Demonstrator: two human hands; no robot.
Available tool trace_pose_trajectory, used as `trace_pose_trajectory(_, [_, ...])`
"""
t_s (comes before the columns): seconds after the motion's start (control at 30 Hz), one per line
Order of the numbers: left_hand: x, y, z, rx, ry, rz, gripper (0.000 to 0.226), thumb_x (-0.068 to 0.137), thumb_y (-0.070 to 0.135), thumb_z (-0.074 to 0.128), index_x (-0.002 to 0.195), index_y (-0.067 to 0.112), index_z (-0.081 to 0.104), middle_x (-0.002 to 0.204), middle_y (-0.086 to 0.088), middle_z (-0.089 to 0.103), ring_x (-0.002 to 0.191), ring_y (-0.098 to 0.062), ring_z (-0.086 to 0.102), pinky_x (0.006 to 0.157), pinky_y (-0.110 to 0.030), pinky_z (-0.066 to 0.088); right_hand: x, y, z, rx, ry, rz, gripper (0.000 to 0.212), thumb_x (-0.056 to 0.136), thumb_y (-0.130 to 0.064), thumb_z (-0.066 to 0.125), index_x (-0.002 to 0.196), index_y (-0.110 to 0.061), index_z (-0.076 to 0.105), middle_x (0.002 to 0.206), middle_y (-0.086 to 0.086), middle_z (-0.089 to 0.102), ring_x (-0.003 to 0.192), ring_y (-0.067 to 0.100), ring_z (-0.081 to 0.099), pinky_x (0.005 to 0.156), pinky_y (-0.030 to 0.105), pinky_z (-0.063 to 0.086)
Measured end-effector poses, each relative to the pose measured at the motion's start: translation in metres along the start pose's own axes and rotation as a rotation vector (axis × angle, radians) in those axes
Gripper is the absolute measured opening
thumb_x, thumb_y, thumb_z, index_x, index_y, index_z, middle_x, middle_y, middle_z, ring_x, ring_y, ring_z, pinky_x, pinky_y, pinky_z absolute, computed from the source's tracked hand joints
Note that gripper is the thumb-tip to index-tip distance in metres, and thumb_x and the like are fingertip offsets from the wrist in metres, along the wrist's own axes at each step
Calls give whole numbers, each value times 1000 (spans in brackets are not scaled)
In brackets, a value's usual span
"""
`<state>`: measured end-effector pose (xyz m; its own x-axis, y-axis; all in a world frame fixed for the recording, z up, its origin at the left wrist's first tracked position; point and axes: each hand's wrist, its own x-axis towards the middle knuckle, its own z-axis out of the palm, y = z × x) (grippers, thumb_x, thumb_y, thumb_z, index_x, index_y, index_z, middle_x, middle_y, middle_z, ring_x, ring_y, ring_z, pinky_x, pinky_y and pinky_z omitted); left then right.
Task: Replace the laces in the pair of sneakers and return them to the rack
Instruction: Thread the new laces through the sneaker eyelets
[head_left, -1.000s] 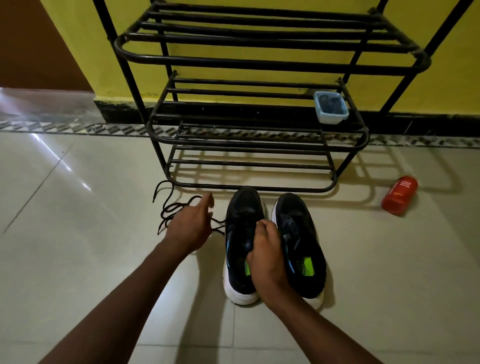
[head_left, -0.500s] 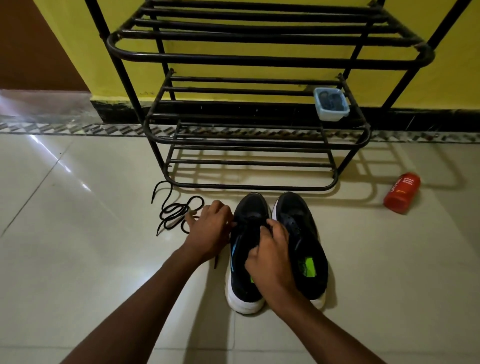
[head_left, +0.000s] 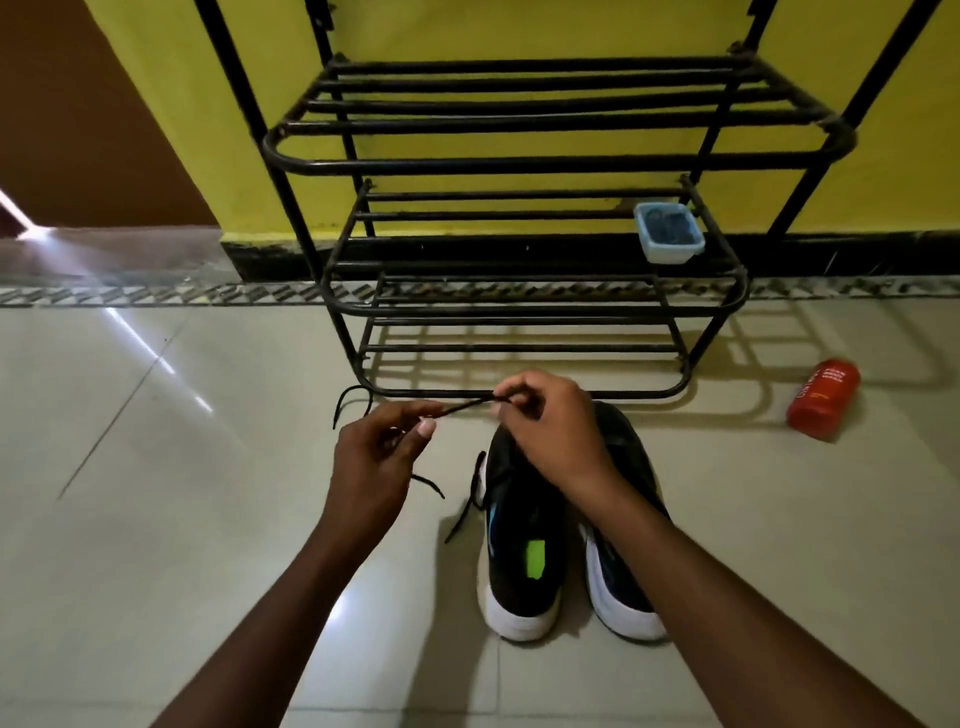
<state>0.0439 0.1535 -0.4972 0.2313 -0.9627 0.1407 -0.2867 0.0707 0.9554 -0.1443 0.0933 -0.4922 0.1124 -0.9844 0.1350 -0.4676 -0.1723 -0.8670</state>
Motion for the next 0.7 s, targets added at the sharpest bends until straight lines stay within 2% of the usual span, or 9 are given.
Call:
trace_pose_trajectory(0.07, [-5,-13,-11,-1,26,-107,17,97,12,65,102,20,79,89,15,76,81,0,68,69,-13,51,7,3,-4,7,52,16,6,89,-20,74,94,-21,75,84,-10,71,79,-1,65,71,16,50])
trace_pose_trajectory(0.1, [-7,-21,-15,29,33,-161,17,97,13,65,99,22,79,90,14,76,76,1,66,65,-13,48,10,4,-7,2,59,26,5,89,-21,73,94,-21,76,85,-11,72,81,0,66,73,17,51])
trace_pose_trajectory(0.23, [-13,-57,-25,252,-10,-305,11,94,22,70,86,23,78,84,5,74,53,-8,58,60,-26,45,15,5,-14,-29,103,62,6,90,-16,72,92,-20,76,80,-8,70,78,4,65,71,16,50])
trace_pose_trajectory(0.37, [-22,-65,-19,375,-18,-249,12,92,29,72,83,21,75,81,5,66,68,-14,63,65,-27,44,17,6,-19,23,159,182,5,92,-16,70,87,-17,72,69,2,68,64,15,68,61,26,54])
trace_pose_trajectory(0.4, [-23,-63,-13,374,-1,-207,12,91,28,73,83,20,75,83,5,64,74,-12,61,66,-25,42,15,8,-19,50,140,215,2,93,-15,69,94,-16,71,69,2,69,64,15,70,63,29,57])
trace_pose_trajectory(0.47, [-21,-54,-2,339,28,-155,12,89,29,75,82,20,77,83,6,65,75,-5,57,66,-21,40,6,14,-19,-22,137,256,21,88,-15,72,107,-22,67,69,-1,71,74,15,72,73,31,59])
trace_pose_trajectory(0.53, [-15,-40,11,249,-7,-147,13,89,28,76,80,18,78,76,8,69,70,0,59,64,-15,42,-5,20,-21,-147,129,293,28,79,-14,74,103,-25,65,71,-3,69,78,15,69,75,29,57])
trace_pose_trajectory(0.6, [-7,-27,27,81,-100,-162,15,92,18,73,78,13,73,65,10,68,58,2,58,59,-12,43,-18,22,-22,-229,40,334,21,78,-18,75,96,-22,66,74,-3,68,74,10,65,72,24,53])
trace_pose_trajectory(0.7, [3,-16,46,-14,-160,-154,17,96,11,66,79,10,65,62,3,66,52,-3,56,52,-16,44,-35,25,-16,-414,-143,322,37,76,-35,82,107,-19,71,98,2,72,98,16,66,85,24,52])
